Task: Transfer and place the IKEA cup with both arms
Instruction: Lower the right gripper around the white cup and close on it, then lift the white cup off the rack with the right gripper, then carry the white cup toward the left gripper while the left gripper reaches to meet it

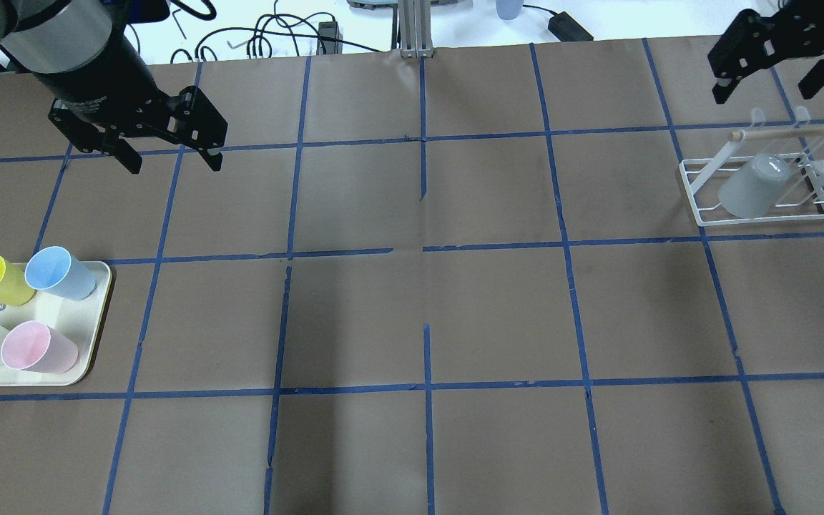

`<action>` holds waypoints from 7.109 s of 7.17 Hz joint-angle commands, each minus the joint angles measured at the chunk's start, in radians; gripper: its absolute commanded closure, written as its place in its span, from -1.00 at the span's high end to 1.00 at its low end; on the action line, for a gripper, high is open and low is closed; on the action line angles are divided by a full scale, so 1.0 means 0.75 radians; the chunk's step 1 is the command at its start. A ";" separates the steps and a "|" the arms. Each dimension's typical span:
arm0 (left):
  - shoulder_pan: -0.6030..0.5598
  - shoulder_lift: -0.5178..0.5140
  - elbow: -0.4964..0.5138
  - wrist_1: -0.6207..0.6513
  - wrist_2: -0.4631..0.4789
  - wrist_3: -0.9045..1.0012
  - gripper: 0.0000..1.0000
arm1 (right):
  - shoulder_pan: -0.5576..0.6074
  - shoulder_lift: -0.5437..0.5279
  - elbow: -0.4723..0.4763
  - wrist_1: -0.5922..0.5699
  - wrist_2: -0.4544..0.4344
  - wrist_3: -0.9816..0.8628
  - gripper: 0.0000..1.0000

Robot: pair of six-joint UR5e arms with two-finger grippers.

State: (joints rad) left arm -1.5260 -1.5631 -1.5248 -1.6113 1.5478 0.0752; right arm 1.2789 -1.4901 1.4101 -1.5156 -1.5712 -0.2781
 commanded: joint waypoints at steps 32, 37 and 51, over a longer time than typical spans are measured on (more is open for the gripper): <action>0.012 0.016 -0.018 0.007 -0.080 0.012 1.00 | -0.082 -0.109 0.202 -0.062 -0.006 -0.186 -0.07; 0.298 0.100 -0.243 -0.077 -0.920 0.276 1.00 | 0.325 -0.122 0.194 -0.051 0.013 0.213 -0.10; 0.086 -0.110 -0.863 0.557 -2.373 0.245 0.94 | 0.199 -0.191 0.355 0.387 1.631 0.215 -0.08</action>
State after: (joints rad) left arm -1.4549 -1.6357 -2.1695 -1.1865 -0.2077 0.2665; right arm 1.4260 -1.6263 1.6696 -1.2257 -0.3590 -0.1196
